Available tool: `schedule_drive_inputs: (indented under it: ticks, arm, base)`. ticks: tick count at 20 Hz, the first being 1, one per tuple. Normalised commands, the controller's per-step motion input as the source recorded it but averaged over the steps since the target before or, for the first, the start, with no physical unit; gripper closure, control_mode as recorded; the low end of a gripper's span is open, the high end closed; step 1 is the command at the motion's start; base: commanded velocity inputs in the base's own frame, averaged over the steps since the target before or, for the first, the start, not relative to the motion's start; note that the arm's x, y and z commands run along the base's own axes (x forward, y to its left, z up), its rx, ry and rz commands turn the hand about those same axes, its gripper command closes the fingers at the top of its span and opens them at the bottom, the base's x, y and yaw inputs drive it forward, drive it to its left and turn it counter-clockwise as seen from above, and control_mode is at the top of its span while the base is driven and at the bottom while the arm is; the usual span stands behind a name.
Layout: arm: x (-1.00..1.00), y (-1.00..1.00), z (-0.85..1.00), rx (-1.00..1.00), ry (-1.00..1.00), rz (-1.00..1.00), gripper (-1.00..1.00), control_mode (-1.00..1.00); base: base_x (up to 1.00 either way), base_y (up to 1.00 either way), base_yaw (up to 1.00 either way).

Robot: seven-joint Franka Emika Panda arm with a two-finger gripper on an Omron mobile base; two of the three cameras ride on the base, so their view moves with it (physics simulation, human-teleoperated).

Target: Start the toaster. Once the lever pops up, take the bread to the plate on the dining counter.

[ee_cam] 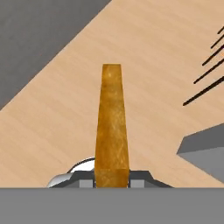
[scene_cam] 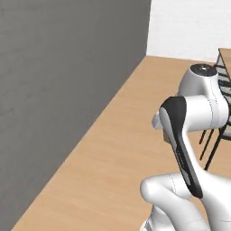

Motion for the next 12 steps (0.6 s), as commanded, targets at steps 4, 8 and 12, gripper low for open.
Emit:
schedule_drive_inputs:
  ticks: [4,8,12]
  arm:
    - [0.00,0.00,0.00,0.00,0.00,0.00,1.00,1.00]
    - [0.00,0.00,0.00,0.00,0.00,0.00,1.00,1.00]
    - [0.00,0.00,0.00,0.00,0.00,0.00,1.00,1.00]
  base:
    - [0.28,0.00,-0.81]
    - [0.14,0.00,-0.86]
    - [0.00,0.00,-0.95]
